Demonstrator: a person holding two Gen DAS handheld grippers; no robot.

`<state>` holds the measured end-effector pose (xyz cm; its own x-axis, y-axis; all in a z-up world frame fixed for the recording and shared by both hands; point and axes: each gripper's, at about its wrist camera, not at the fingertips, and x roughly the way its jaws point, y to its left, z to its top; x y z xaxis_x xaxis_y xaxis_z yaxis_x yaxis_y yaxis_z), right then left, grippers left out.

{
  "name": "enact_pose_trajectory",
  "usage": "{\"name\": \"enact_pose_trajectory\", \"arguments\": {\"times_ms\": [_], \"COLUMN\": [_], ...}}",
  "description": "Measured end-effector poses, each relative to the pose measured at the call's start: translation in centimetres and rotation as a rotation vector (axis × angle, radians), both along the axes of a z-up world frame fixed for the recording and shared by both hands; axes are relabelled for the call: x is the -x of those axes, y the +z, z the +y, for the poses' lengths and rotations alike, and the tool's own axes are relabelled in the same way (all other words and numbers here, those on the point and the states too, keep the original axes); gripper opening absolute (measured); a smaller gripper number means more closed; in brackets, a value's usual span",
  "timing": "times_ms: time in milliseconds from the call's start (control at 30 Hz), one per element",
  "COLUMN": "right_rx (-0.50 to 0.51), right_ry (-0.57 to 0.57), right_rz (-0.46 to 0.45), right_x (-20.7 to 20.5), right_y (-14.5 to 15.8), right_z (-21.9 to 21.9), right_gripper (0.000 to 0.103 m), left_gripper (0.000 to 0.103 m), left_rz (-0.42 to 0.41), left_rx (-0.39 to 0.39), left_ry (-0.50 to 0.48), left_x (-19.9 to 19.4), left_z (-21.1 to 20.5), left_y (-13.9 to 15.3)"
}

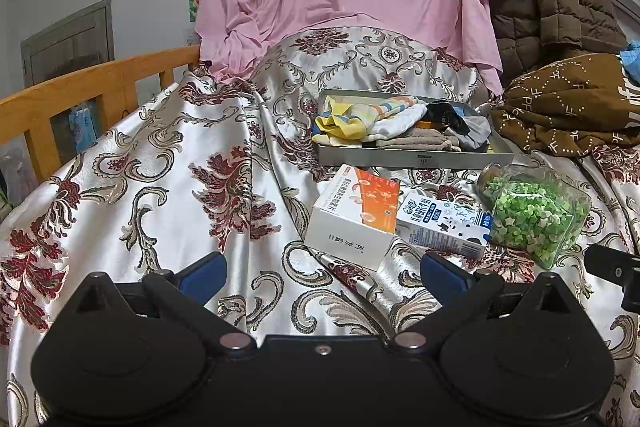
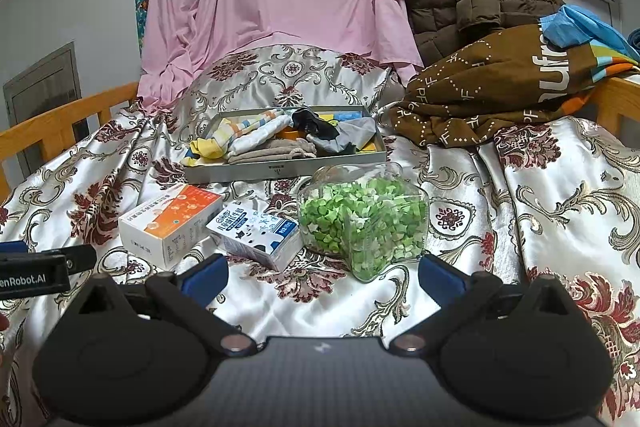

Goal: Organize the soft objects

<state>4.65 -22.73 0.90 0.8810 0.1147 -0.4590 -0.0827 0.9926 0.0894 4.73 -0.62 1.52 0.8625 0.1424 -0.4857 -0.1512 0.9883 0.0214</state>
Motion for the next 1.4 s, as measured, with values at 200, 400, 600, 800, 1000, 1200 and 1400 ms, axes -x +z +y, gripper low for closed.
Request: {"name": "enact_pose_trajectory", "arguments": {"times_ms": [200, 400, 600, 800, 1000, 1200, 1400], "right_rx": [0.000, 0.000, 0.000, 0.000, 0.000, 0.001, 0.000], "right_ry": [0.001, 0.000, 0.001, 0.000, 0.000, 0.001, 0.001], "right_rz": [0.000, 0.001, 0.000, 0.000, 0.001, 0.000, 0.001], "right_x": [-0.02, -0.02, 0.00, -0.02, -0.02, 0.00, -0.01], "right_y": [0.01, 0.01, 0.00, -0.01, -0.01, 0.02, 0.05], "right_z": [-0.03, -0.02, 0.00, 0.00, -0.02, -0.01, -0.02], "right_gripper": [0.103, 0.103, 0.103, 0.103, 0.103, 0.103, 0.103], "left_gripper": [0.102, 0.102, 0.102, 0.102, 0.102, 0.102, 0.102], "left_rz": [0.000, 0.000, 0.002, 0.025, 0.010, 0.004, -0.003], "left_rx": [0.001, 0.000, 0.000, -0.006, -0.003, 0.007, 0.007], "left_ry": [0.000, 0.000, -0.001, 0.007, -0.003, -0.016, -0.023], "left_x": [0.00, 0.00, -0.02, -0.10, 0.09, 0.24, 0.31], "left_z": [0.01, 0.03, 0.01, -0.02, -0.17, -0.25, -0.33], "left_y": [0.00, 0.00, 0.03, 0.00, 0.21, 0.31, 0.40]}}
